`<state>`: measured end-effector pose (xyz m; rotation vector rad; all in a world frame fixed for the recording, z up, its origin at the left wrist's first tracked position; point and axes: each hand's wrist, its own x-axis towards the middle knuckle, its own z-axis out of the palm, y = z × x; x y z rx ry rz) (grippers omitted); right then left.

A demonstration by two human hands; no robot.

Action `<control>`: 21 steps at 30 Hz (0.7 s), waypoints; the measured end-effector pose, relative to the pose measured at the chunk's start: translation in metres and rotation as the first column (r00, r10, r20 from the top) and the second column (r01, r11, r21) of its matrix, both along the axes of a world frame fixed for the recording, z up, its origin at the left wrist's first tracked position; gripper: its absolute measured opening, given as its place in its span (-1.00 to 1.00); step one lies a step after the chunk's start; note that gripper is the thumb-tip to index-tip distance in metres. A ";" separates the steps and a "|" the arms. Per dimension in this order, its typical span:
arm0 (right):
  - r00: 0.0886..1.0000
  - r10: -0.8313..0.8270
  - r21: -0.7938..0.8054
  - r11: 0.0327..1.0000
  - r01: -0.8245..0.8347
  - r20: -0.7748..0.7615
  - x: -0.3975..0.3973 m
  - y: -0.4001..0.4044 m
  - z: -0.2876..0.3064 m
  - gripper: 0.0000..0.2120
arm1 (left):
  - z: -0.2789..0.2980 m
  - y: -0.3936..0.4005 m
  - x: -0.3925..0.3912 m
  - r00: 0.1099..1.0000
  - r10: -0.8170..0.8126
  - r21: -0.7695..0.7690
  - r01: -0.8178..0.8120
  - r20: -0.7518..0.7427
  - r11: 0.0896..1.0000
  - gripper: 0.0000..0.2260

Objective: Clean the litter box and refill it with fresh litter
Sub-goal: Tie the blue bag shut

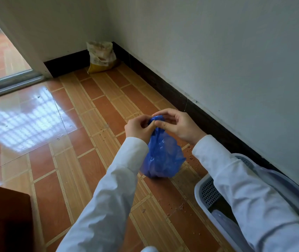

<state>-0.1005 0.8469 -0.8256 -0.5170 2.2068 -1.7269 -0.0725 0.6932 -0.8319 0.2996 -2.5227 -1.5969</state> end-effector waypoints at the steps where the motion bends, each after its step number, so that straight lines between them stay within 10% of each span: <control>1: 1.000 -0.002 0.025 1.000 0.003 -0.006 0.001 -0.001 0.000 -0.60 | 0.000 -0.001 0.000 1.000 0.021 -0.007 -0.021 0.005 1.000 -0.91; 7: 0.997 -0.045 0.230 0.971 0.060 -0.068 0.007 -0.001 0.001 -0.61 | 0.005 -0.009 0.001 0.995 0.096 -0.010 -0.096 -0.002 0.995 -0.94; 21: 0.995 -0.100 0.083 0.991 0.101 -0.021 0.009 -0.001 0.002 -0.84 | 0.013 -0.017 0.006 0.998 0.054 -0.088 -0.057 -0.033 0.995 -0.93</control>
